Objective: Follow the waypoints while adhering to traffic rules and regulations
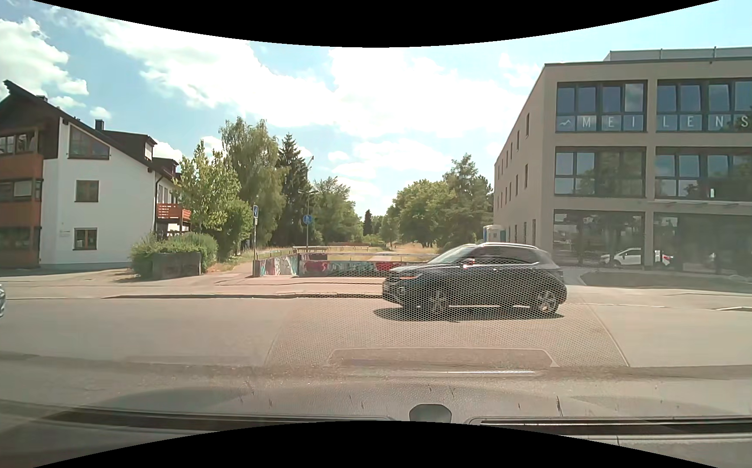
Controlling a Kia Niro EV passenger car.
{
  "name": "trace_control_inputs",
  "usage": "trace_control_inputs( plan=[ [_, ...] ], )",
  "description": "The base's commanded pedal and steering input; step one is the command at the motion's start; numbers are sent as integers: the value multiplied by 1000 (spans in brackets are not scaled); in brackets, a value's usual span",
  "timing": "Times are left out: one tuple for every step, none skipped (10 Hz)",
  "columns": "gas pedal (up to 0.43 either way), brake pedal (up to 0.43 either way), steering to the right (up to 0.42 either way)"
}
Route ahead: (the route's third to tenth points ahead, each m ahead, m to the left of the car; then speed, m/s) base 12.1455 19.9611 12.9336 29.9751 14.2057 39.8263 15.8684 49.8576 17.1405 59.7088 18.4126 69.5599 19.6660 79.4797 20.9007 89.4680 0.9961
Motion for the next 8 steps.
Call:
trace_control_inputs(
  plan=[
    [0, 232, 14],
    [0, 213, 11],
    [0, 195, 10],
    [0, 189, 10],
    [0, 189, 10],
    [0, 183, 10],
    [0, 189, 10],
    [0, 183, 10]
  ],
)
